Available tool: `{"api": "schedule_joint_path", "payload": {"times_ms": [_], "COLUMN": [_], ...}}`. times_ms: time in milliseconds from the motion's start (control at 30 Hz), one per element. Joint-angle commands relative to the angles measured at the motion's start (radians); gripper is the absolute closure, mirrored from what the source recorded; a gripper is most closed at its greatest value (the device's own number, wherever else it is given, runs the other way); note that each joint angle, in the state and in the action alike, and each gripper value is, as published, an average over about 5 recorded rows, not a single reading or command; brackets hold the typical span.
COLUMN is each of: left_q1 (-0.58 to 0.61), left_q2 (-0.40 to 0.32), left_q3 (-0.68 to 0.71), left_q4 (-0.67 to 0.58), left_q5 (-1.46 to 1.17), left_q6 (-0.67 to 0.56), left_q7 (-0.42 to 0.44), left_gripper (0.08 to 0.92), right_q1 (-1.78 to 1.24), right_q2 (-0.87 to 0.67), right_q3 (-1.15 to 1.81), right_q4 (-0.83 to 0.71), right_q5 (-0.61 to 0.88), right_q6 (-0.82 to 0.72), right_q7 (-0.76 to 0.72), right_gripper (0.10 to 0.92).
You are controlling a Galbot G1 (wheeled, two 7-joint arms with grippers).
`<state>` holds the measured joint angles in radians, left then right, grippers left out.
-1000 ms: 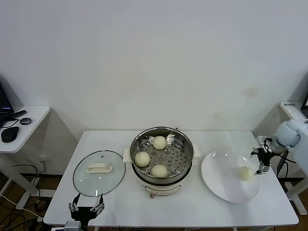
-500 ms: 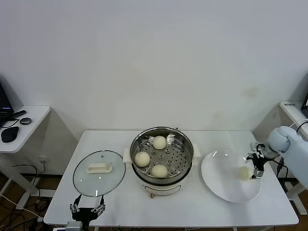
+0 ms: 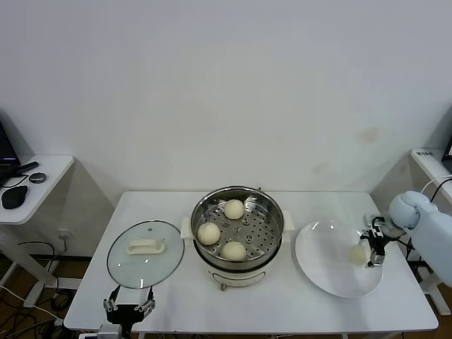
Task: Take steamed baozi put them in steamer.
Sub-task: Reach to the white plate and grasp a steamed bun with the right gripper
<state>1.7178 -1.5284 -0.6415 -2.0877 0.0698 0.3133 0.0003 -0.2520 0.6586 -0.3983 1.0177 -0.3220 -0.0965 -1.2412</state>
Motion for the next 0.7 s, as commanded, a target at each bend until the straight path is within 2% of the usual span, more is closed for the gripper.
{"api": "schedule_joint_path", "payload": {"times_ms": [33,600,700], "left_q1": [0.001,-0.006,-0.007], "left_q2": [0.001,0.001,0.001], "left_q3": [-0.001,-0.001,0.000], "left_q4": [0.002,0.007,0.009], "left_q5": [0.000,-0.001,-0.001], "left_q6": [-0.001,0.000,0.000], "left_q7": [-0.001,0.000,-0.001], "left_gripper": [0.177,0.177,0.177], "right_q1": [-0.005,-0.003,-0.003], "right_q2": [0.031,0.028,0.027], "right_q3": [0.012,0.006,0.006], "right_q4": [-0.023,-0.023,-0.023], "right_q5": [-0.026,-0.035,-0.035], "right_q6": [0.000,0.003,0.001], "right_q7": [0.013,0.016,0.018], "right_gripper": [0.203,0.203,0.234]}}
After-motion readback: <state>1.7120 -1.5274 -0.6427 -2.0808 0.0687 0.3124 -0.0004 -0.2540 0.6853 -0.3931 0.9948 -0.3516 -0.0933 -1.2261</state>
